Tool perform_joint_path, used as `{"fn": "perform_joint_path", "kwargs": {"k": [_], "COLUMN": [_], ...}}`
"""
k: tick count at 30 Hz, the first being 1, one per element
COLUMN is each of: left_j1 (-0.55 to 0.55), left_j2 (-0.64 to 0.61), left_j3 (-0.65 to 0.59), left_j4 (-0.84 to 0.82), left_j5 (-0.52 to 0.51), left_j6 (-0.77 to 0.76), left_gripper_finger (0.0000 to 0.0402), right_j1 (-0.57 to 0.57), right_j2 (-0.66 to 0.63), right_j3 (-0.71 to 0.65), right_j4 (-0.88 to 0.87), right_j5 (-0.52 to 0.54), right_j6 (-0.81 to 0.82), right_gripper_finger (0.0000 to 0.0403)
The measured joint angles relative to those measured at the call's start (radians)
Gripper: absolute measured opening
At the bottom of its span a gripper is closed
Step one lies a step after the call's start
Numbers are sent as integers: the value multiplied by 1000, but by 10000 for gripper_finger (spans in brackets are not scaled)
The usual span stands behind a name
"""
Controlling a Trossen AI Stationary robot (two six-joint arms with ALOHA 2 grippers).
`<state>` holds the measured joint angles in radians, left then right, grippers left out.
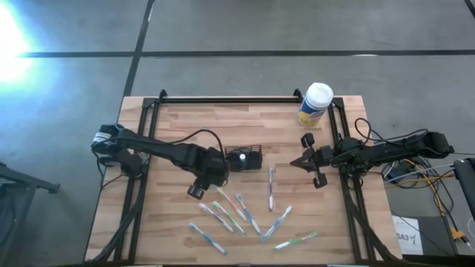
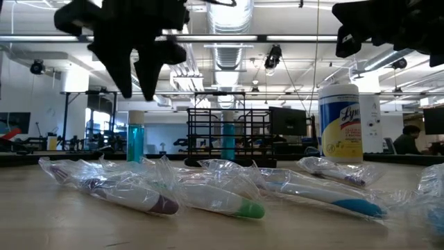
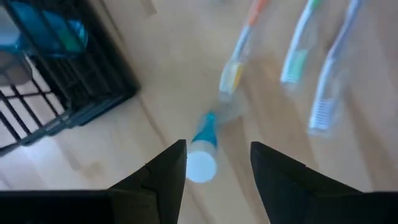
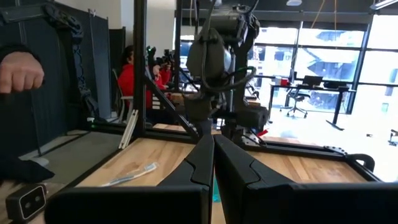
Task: Pick & Place toothbrushing station
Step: Put the blue mouthwash into the black wire organizer
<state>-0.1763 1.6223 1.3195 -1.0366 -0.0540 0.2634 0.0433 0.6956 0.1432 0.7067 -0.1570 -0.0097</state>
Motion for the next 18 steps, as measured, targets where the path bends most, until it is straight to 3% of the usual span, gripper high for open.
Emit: {"fn": "perform_joint_path", "kwargs": {"k": [4,18], "left_j1": [7,8], "left_j2": [-2,-3], "left_j3": [-34,-83], "left_j4": [6,18], "left_j5": [-54,-50], "left_j6": [5,10], "left_gripper_finger": [184,184], "right_j1": [0,0], "right_j2": [0,0], "right_j3": [-1,-2], "right_j4": [0,0], "right_j5": [0,0], "right_j6": [-1,3], "right_gripper_finger": [8,8]}}
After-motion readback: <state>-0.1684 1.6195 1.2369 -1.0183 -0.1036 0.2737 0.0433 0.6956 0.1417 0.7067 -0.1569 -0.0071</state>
